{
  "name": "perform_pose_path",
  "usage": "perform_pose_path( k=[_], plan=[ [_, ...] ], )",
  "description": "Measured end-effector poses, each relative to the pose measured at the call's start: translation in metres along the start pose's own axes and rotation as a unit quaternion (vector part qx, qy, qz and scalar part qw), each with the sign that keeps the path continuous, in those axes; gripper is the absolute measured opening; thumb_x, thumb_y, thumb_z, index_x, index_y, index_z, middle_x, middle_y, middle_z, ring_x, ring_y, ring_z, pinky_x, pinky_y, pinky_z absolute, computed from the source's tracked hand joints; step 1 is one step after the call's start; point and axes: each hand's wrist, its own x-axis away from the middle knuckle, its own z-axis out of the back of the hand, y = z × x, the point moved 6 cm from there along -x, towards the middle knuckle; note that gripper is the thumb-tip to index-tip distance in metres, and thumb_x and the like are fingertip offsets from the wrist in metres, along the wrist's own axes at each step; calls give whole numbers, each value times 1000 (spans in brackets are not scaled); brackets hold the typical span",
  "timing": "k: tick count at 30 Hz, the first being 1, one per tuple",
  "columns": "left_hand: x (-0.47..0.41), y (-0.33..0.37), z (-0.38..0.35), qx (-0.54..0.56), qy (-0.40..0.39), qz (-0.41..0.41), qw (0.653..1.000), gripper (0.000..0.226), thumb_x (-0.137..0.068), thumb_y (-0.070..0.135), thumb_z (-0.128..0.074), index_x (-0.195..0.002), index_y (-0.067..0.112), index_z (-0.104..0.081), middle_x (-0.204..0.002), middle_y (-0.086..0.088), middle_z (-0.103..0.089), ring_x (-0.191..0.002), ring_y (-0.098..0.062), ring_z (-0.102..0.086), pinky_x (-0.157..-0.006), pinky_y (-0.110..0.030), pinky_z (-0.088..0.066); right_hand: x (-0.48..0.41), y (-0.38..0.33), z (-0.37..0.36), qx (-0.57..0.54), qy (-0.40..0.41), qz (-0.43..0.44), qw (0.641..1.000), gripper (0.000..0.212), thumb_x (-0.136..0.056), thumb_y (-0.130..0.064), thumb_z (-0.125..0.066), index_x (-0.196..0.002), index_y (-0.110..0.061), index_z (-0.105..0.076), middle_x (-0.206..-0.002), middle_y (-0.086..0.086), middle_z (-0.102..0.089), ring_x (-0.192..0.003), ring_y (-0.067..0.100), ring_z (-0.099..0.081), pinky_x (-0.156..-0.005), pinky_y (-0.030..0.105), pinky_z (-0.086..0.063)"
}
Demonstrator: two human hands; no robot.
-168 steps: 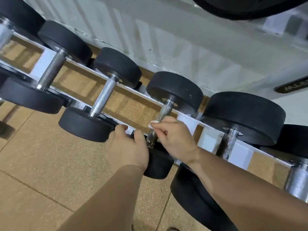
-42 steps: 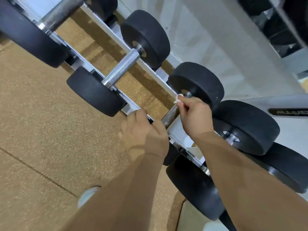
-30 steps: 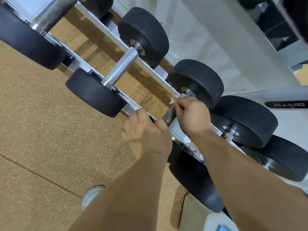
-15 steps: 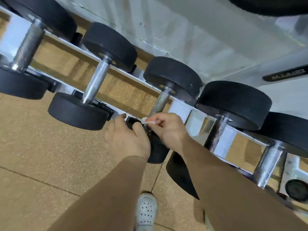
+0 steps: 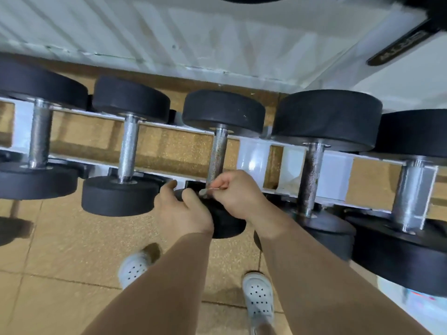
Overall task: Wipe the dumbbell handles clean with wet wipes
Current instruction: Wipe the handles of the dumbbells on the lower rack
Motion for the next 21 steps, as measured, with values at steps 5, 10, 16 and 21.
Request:
perform_pose_path(
  k=[5,10,16,21],
  plan=[
    [1,4,6,-38,-16,-26,999,59,-85,44,-31,-132,21,-58,-131,-7,-59,-118,-30,-53,-103,-45,-40,26,5,15,-124,201,-9,972,9,-91,-28,-70,-82,-27,-71,-72,-20,-65,-71,-2,-60,-62,10,-41],
    [-7,2,3,-79,-75,-1,994,44,-103,48,-38,-137,23,-52,-136,-8,-54,-122,-32,-50,-100,-43,-37,68,10,-5,-168,367,-41,914,4,-92,-30,-67,-89,-29,-69,-77,-15,-66,-81,5,-61,-75,24,-49],
    [-18,29,31,-78,-223,-183,954,13,-98,41,-60,-104,32,-68,-101,11,-68,-91,-1,-61,-81,-20,-48,102,-12,-27,-141,496,-45,855,7,-88,-39,-68,-86,-34,-73,-74,-12,-58,-91,14,-49,-79,38,-50],
    [-3,50,27,-77,-378,-159,909,12,-99,31,-63,-99,32,-75,-95,10,-75,-81,-6,-68,-63,-20,-50,101,-16,-38,-120,545,-47,828,10,-85,-37,-71,-90,-32,-78,-82,-4,-62,-87,24,-52,-76,42,-49]
  ],
)
